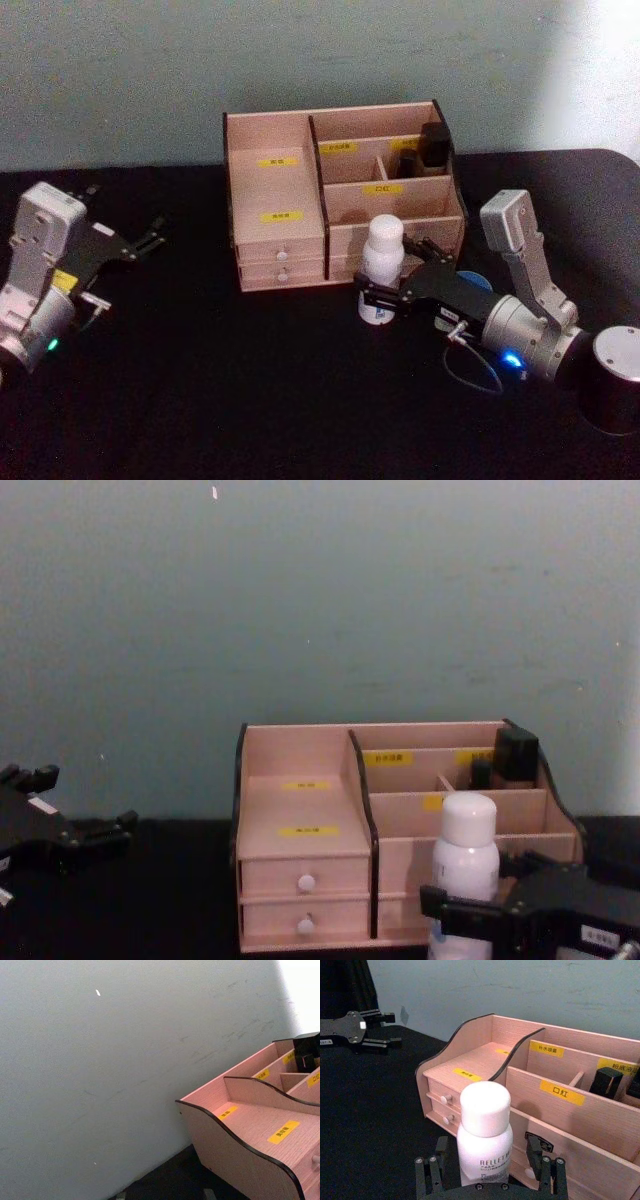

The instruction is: Pick up the facial cleanser and watermelon frost from the table and place them into the tiered storage box.

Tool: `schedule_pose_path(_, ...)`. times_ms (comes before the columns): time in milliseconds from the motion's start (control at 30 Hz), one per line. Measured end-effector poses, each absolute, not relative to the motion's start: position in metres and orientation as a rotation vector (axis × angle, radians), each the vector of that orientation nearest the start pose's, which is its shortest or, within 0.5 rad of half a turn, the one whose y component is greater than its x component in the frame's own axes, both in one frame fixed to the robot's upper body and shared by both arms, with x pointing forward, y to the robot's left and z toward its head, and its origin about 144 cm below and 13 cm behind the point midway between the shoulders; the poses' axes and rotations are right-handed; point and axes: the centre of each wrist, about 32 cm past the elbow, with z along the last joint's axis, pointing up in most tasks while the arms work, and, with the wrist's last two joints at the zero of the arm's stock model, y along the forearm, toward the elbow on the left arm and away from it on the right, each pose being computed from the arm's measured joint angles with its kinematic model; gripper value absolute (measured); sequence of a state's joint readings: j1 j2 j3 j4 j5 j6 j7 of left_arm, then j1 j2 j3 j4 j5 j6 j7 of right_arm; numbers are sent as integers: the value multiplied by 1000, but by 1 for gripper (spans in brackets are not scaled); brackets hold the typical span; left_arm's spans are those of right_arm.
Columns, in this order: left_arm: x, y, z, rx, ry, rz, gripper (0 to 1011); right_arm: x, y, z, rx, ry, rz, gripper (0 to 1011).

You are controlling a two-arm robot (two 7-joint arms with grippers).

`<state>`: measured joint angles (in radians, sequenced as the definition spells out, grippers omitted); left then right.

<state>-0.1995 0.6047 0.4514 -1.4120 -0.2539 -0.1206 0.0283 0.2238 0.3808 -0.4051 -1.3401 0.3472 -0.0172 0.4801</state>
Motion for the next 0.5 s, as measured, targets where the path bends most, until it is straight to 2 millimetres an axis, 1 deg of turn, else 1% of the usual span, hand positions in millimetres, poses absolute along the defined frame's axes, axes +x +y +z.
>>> schedule_pose_path(500, 489, 310, 1140, 304, -285, 1248, 1001, 502, -249, 1125, -157, 44, -805, 1000)
